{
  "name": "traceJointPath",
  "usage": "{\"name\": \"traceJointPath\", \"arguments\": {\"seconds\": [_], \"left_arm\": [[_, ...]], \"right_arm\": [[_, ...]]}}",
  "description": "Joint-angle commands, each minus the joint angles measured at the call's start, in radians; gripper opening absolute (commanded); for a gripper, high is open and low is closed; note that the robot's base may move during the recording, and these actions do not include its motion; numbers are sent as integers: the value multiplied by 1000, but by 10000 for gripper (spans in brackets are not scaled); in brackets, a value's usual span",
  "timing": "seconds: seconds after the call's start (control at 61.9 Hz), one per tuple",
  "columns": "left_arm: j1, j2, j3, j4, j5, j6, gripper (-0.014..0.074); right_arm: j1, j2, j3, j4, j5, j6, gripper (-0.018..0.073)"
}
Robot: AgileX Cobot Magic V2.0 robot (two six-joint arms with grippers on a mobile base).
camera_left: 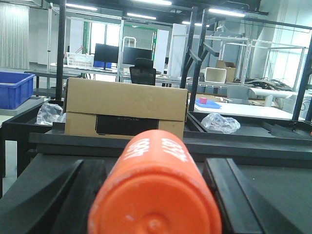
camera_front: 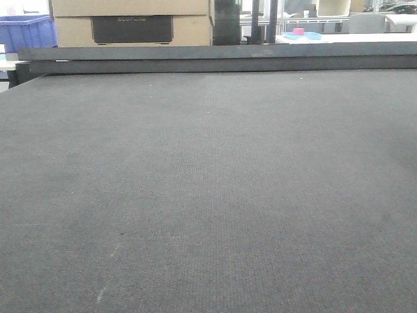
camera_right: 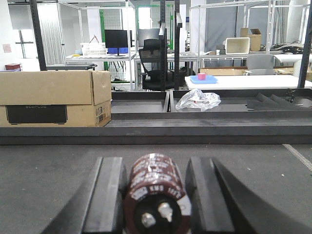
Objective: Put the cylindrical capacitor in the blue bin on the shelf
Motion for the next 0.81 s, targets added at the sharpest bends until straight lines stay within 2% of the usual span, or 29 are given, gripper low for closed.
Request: {"name": "traceJointPath", "arguments": {"seconds": [0.0,0.791], "left_arm": [[-6,-5,-2,-7,-22,-2,-111],[-6,-5,-2,-7,-22,-2,-111]], "right_arm": [[2,-4,0,-9,-24,-4,-165],[2,-4,0,-9,-24,-4,-165]]}}
